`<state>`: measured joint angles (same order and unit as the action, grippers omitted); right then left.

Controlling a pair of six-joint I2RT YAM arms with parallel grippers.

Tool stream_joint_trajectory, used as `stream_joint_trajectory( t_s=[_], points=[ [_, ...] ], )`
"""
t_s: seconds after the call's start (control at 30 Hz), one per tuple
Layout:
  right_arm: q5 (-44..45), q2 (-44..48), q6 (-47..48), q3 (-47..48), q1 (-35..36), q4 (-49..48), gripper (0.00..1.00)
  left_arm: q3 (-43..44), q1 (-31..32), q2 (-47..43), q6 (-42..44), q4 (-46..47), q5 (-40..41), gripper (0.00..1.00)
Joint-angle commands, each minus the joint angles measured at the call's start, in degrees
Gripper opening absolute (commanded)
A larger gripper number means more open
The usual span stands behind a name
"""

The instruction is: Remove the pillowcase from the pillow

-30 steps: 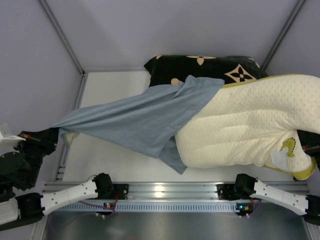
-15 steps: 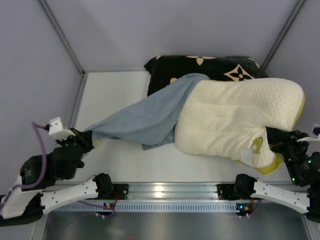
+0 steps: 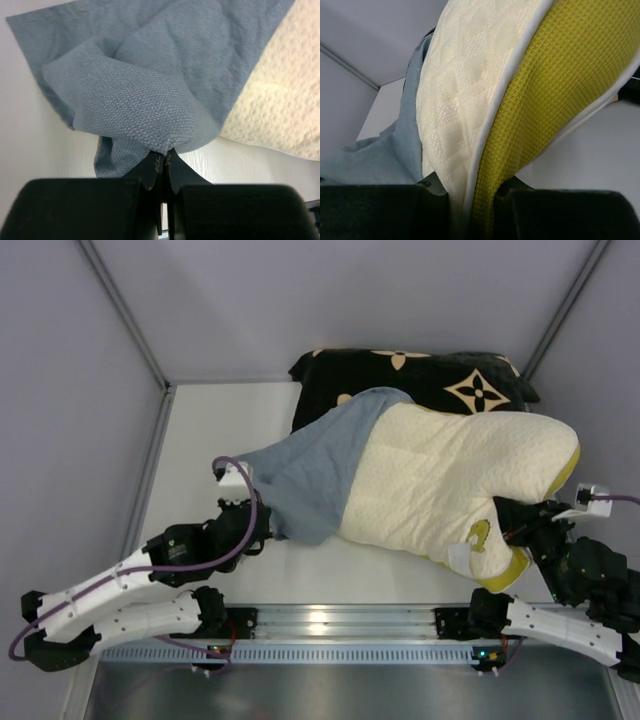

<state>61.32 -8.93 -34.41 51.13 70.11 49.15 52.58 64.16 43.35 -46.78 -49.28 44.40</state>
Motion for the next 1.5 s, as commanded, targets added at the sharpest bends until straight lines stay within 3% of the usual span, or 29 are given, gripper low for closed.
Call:
stream_joint_trajectory(
  t_s=[0.0, 0.2, 0.27, 0.3, 0.33, 0.4, 0.43, 0.5, 0.83, 1.0, 1.2, 1.33, 1.43, 1.47],
  points=[
    [-4.0, -1.6, -2.2, -0.2, 1.0, -5.6, 0.0, 1.2, -0.3, 4.4, 4.6, 9.5, -5.8, 0.0],
    [-8.1, -0.2, 0.0, 0.2, 1.0, -5.4, 0.0, 3.8, -0.3, 11.7, 8.9, 14.1, -9.4, 0.02],
    [-9.1, 0.1, -0.7, 0.4, 1.0, -4.2, 0.0, 5.5, -0.3, 13.8, 10.7, 15.8, -10.4, 0.09],
    [-9.4, 0.2, -1.1, 0.4, 0.9, -3.7, 0.0, 6.4, -0.3, 16.2, 11.4, 17.2, -10.8, 0.16],
    [-9.6, 0.2, -1.4, 0.4, 0.9, -3.3, 0.0, 7.5, -0.3, 17.8, 12.4, 17.4, -11.0, 0.39],
    [-10.0, 0.4, -2.0, 0.4, 1.0, -1.7, 0.0, 11.8, -0.3, 22.4, 14.0, 17.9, -10.8, 0.66],
    [-10.1, 0.5, -2.3, 0.4, 1.0, -1.1, 0.0, 13.4, -0.3, 24.1, 15.9, 18.0, -10.4, 0.87],
    [-10.3, 0.9, -3.0, 0.3, 1.0, 0.0, 0.0, 18.8, -0.4, 29.2, 17.8, 17.9, -8.3, 0.99],
    [-14.3, 1.8, -5.3, -0.5, 0.9, 2.1, 0.0, 38.5, -6.3, 50.5, 27.8, 18.4, -1.5, 0.99],
    [-16.0, 2.1, -6.2, -1.3, 0.9, 2.5, 0.0, 40.1, -13.2, 55.7, 27.2, 22.4, -10.5, 0.99],
    [-17.9, 1.5, -7.2, -0.6, 1.0, 2.5, 0.0, 45.1, -16.2, 61.8, 28.3, 23.3, -12.8, 0.98],
    [-17.9, 0.8, -6.9, -0.2, 1.0, 2.5, 0.0, 46.5, -17.0, 64.6, 28.3, 23.2, -14.1, 0.86],
    [-17.7, 1.2, -6.7, 0.0, 0.9, 2.5, 0.0, 45.6, -17.8, 64.9, 27.5, 23.3, -14.7, 0.54],
    [-17.7, 1.4, -6.7, 0.1, 0.9, 2.5, 0.0, 45.2, -18.2, 64.8, 27.3, 23.3, -15.1, 0.34]
  ],
)
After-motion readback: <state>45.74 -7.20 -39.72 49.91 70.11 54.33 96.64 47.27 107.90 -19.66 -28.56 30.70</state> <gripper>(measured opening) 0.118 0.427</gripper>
